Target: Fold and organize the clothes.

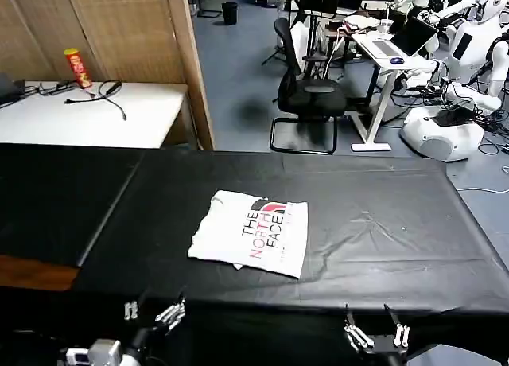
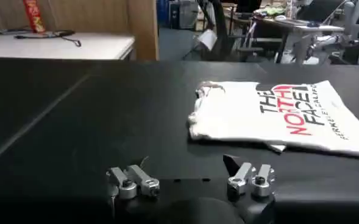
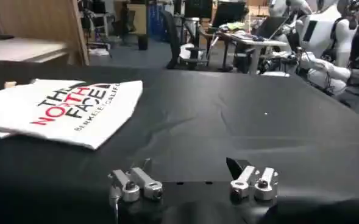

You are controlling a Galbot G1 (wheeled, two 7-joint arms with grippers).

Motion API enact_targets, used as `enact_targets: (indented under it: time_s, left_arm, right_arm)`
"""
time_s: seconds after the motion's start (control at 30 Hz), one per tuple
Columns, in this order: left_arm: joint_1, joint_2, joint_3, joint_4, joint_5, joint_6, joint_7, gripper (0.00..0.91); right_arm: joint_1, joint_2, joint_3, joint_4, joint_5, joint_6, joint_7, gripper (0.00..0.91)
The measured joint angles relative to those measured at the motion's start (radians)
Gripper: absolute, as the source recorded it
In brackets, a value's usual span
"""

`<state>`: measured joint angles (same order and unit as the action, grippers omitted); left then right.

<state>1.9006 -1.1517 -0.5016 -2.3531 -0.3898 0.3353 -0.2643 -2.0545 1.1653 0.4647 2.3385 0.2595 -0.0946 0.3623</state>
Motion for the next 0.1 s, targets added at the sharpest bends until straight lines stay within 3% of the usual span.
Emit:
enact_targets:
  time_s: [0.1]
  left_arm:
    - [0.000,0.002,-0.003,-0.004,-0.001,0.003,0.001,0.878]
  right_arm:
    - [-0.008,0.000,-0.001,0.006,0.000,0.000,0.000,0.878]
